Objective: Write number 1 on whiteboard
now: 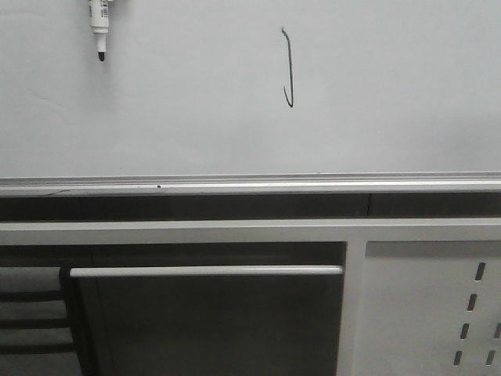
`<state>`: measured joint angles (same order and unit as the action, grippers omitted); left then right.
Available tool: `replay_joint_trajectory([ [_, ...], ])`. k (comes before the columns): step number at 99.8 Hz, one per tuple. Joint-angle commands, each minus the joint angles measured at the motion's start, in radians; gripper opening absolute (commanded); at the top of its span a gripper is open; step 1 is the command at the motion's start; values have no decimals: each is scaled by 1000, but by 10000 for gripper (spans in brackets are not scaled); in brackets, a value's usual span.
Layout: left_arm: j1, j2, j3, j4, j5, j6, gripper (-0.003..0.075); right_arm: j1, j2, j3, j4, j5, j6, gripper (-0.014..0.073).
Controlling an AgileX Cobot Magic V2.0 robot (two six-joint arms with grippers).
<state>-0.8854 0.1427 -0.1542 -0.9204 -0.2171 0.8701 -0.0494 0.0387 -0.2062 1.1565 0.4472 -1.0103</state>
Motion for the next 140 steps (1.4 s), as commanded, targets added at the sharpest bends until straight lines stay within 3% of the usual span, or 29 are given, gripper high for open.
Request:
replay_joint_trajectory([
  [1,5,9,-25,6,-60,4,-20,-6,9,-8,35,-44,-8,-71],
  [90,5,9,-25,-5,-60,4,-20,-6,9,-5,35,-44,-8,-71],
  [99,5,9,-21,133,-59,2,-20,-6,9,-5,35,-44,-8,-71],
  [108,31,9,-20,372,-42,-69,-20,-6,9,-5,35,-44,-8,-71],
  [118,137,9,-12,408,-47,-159,-20,-6,9,-5,35,-44,-8,-71],
  [129,329,3,23,585,-34,-411,-20,-6,9,-5,35,-44,-8,-71],
  [140,455,-36,83,754,26,-645,-20,-6,9,-5,35,-44,-8,-71],
])
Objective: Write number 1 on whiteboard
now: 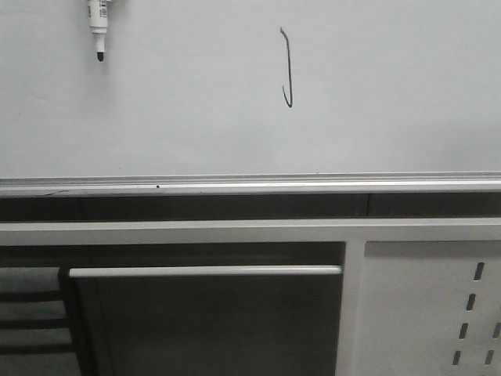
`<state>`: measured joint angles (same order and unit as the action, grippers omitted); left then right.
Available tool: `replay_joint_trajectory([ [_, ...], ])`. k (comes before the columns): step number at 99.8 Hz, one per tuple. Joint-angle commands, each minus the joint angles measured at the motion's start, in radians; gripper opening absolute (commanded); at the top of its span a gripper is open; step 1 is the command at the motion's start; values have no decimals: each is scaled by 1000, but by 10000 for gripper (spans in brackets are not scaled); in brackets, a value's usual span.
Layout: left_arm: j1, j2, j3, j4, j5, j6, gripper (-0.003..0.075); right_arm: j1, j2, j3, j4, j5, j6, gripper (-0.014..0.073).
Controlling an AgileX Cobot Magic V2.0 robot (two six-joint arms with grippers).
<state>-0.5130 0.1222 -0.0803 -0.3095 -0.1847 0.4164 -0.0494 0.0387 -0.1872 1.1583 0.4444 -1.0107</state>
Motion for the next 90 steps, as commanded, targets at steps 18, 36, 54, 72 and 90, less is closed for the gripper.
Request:
replay_joint_trajectory([
  [18,230,-114,79,179,111,-272,-20,-6,9,-24,33,-42,-8,-71],
  [36,293,-150,126,229,168,-348,-20,-6,9,-24,33,-42,-8,-71],
  [54,301,-150,126,232,185,-348,-20,-6,9,-24,33,-43,-8,-71],
  [72,301,-148,124,232,169,-348,-20,-6,9,-24,33,-43,-8,-71],
  [90,301,-148,124,232,169,-348,-20,-6,9,-24,33,-43,-8,-71],
])
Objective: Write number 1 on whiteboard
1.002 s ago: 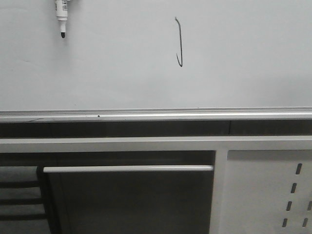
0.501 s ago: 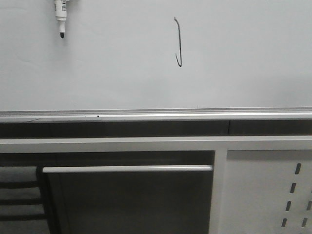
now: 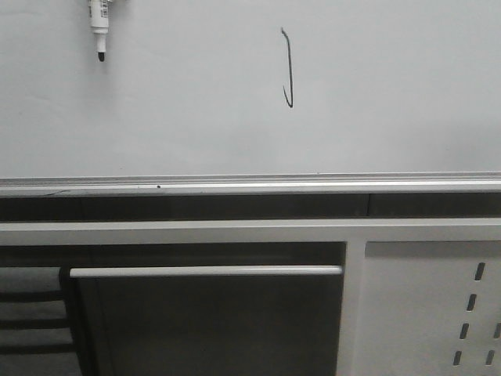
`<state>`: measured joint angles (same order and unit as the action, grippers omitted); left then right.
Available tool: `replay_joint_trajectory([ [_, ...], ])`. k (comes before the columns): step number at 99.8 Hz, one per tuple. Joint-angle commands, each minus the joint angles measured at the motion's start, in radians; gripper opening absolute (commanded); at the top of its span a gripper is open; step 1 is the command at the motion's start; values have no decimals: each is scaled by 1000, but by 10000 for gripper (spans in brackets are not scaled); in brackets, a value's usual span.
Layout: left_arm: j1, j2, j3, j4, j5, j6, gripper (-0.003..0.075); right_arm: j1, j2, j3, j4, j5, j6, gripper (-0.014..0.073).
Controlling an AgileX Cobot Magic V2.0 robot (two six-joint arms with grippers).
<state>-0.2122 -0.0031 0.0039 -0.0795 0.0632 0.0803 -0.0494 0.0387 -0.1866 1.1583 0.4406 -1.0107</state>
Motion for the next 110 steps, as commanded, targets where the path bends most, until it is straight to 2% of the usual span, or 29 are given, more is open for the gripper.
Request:
replay_joint_trajectory([
  [1,0,-23,40,2,-79,-12,-20,-6,9,-25,33,-40,-8,-71],
  [45,0,-23,40,2,-79,-12,-20,-6,9,-21,20,-61,-8,-71],
  [51,0,-23,40,2,-79,-12,-20,-6,11,-21,-90,-92,26,-71],
  [54,0,-23,40,2,-79,-12,-20,-6,13,-21,-176,-119,106,-71],
  [59,0,-23,40,2,-79,-12,-20,-6,24,-21,-392,-155,337,-71],
  [62,0,-23,40,2,-79,-12,-20,-6,31,-21,-544,-168,527,-71],
  [67,0,-23,40,2,-79,-12,-20,-6,42,-21,-844,-171,782,-71],
  [71,0,-23,40,2,-79,-12,-20,-6,47,-19,-990,-171,938,-71],
  [74,0,-23,40,2,-79,-12,-20,-6,47,-14,-1087,-178,993,-71],
  [86,0,-23,40,2,-79,-12,-20,-6,32,58,-1158,-324,1005,-71],
  [94,0,-23,40,2,-79,-12,-20,-6,-8,132,-1158,-408,1005,-71],
  [107,0,-23,40,2,-79,-12,-20,-6,-66,226,-1158,-432,1005,-71],
  [110,0,-23,40,2,-79,-12,-20,-6,-66,224,-1158,-368,1011,-71],
])
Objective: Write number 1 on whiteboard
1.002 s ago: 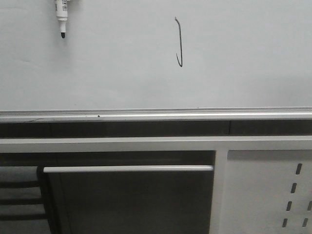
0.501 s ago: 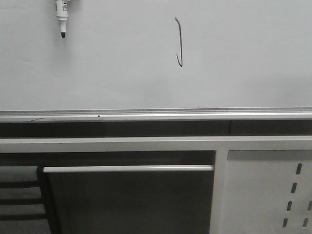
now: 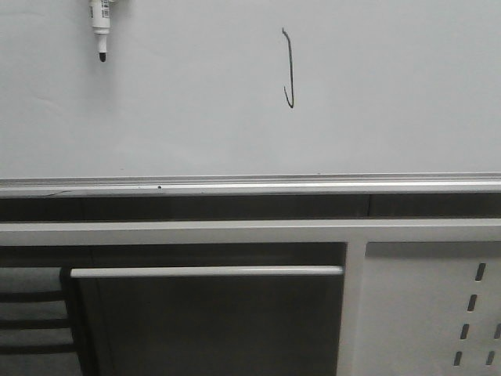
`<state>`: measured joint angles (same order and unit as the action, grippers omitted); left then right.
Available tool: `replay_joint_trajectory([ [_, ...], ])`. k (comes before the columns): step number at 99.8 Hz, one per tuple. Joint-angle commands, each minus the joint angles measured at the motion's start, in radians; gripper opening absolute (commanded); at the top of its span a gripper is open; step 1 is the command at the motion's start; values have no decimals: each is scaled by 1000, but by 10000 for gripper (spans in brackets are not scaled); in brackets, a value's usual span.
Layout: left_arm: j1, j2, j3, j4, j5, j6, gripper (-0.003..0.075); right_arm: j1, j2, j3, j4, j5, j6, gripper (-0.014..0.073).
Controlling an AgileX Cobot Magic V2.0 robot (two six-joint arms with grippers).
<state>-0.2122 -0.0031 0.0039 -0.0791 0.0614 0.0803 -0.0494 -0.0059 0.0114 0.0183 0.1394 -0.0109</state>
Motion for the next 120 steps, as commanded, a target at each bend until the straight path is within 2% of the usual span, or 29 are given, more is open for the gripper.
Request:
replay_joint_trajectory([
  [1,0,-23,40,1,-78,-12,-20,-6,-22,26,-18,-61,11,-71],
  [37,0,-21,40,1,-78,-12,-20,-6,-22,26,-32,-2,5,-71],
  [120,0,-21,40,1,-78,-12,-20,-6,-22,26,-32,-6,5,-71],
])
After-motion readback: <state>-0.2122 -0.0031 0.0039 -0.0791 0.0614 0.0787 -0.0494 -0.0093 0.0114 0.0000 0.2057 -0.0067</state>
